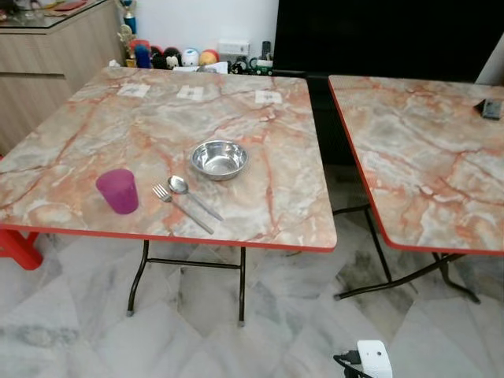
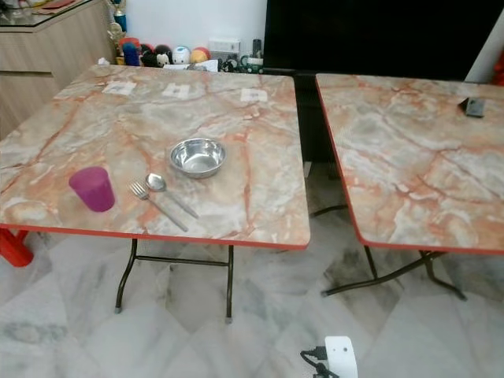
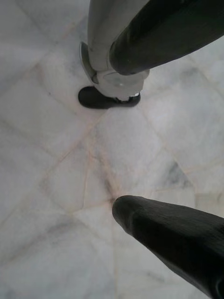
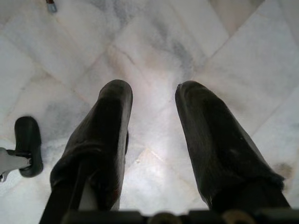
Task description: Setting the table
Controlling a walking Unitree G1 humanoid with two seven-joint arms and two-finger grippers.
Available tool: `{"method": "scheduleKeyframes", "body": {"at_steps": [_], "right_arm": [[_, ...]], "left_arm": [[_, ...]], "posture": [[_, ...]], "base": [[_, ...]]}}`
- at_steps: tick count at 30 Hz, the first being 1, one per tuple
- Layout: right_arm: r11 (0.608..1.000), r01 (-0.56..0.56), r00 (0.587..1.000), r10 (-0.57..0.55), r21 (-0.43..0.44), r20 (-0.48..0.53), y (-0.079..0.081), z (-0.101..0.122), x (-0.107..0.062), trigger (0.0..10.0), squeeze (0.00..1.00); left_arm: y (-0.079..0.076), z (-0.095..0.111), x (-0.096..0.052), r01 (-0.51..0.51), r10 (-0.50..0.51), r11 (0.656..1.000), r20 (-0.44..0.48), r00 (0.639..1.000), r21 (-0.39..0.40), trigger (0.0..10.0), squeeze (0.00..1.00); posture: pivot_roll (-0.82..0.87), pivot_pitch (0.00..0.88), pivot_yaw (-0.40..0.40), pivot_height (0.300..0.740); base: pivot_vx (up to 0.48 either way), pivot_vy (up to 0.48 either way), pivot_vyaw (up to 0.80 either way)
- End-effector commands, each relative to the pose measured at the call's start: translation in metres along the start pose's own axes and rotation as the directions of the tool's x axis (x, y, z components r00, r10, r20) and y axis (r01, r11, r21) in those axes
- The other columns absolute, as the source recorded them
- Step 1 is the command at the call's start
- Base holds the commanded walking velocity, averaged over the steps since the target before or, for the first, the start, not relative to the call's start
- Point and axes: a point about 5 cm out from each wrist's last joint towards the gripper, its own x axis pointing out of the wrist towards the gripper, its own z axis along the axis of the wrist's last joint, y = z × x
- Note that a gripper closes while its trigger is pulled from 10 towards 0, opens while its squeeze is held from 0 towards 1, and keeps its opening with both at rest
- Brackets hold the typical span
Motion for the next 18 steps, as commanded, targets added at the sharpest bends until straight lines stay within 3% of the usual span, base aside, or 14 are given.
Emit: {"method": "scheduleKeyframes", "body": {"at_steps": [1,13,18], "right_arm": [[1.000,0.008,1.000,-0.008,0.006,-0.015,-0.0034,-0.0043,-0.0009,10.0,0.00],[1.000,0.004,1.000,-0.004,0.003,-0.016,-0.0029,-0.0040,-0.0007,10.0,0.00],[1.000,0.004,1.000,-0.004,0.004,-0.015,-0.0029,-0.0040,-0.0008,10.0,0.00]], "left_arm": [[-0.0001,-0.0061,-0.0011,-0.001,0.001,1.000,-0.023,1.000,-0.008,10.0,0.00],[0.0007,-0.0069,-0.0013,-0.004,0.004,1.000,-0.025,1.000,-0.010,10.0,0.00],[-0.0017,-0.0073,-0.0012,-0.002,0.001,1.000,-0.026,1.000,-0.010,10.0,0.00]], "posture": [[0.02,0.080,-0.023,0.740],[0.02,0.083,-0.022,0.740],[0.02,0.085,-0.023,0.740]], "base": [[0.000,0.315,0.00],[0.000,0.326,0.00],[0.000,0.000,0.00]]}}
